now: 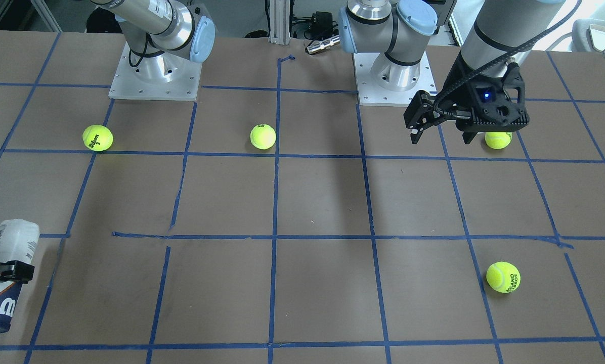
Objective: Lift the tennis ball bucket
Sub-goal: 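Carry the can with the right gripper toward the table center, tilting it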
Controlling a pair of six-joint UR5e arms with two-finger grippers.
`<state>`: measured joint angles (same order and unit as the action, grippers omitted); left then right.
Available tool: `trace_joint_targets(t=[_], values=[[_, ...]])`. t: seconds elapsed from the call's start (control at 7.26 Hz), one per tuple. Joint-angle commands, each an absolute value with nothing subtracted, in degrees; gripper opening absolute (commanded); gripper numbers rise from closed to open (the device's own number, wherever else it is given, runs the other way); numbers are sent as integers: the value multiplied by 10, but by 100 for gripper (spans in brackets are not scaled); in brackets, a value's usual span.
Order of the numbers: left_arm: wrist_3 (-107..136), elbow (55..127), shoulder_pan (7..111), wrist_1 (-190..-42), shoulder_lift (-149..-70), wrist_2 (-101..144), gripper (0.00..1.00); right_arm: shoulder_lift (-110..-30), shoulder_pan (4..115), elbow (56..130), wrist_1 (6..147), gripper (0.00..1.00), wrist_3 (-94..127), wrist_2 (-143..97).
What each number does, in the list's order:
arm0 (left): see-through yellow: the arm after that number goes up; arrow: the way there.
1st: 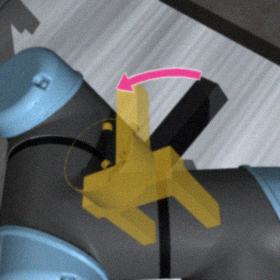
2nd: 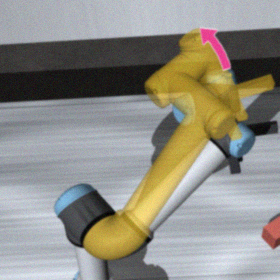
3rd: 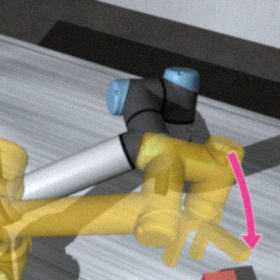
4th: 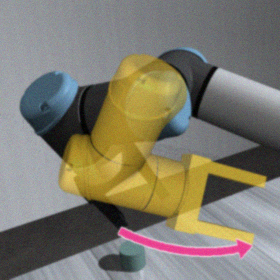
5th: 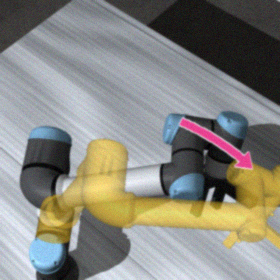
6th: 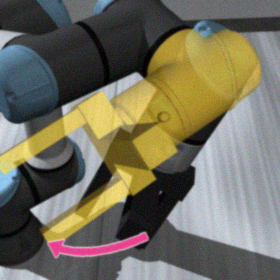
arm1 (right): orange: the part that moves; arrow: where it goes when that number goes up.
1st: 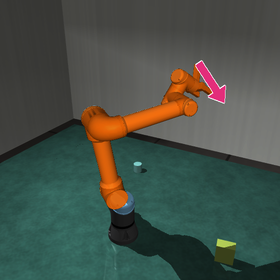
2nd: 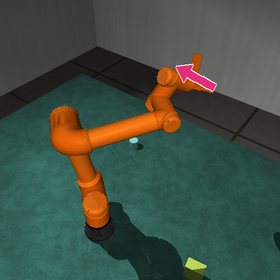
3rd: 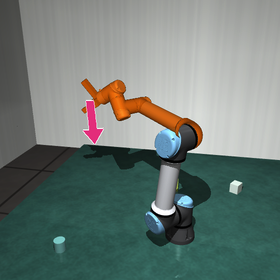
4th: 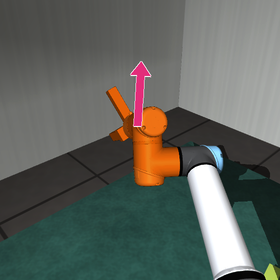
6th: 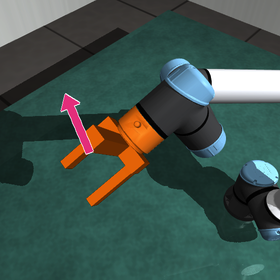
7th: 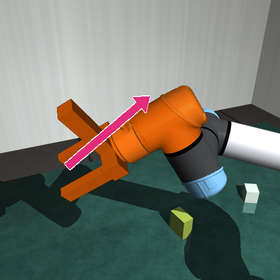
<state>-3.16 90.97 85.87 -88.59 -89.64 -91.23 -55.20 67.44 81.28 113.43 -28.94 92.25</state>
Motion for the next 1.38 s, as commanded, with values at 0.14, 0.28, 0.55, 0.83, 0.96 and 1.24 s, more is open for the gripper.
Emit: trace_joint_targets(t=[0.14,0.28,0.55,0.83,0.96,1.24], values=[[-32,910,859,-886,-896,-913,100,-584,797,816,1109,69,-364,917],[-33,910,859,-886,-896,-912,100,-585,837,816,1112,69,-412,914],[-42,908,857,-885,-896,-911,100,-585,917,810,1119,69,-439,888],[-44,906,837,-884,-896,-912,100,-581,1030,815,1163,69,-443,892],[-45,904,798,-882,-895,-908,100,-575,1052,816,1182,69,-497,888],[-82,902,775,-882,-891,-905,100,-561,1096,816,1201,69,-589,883]])
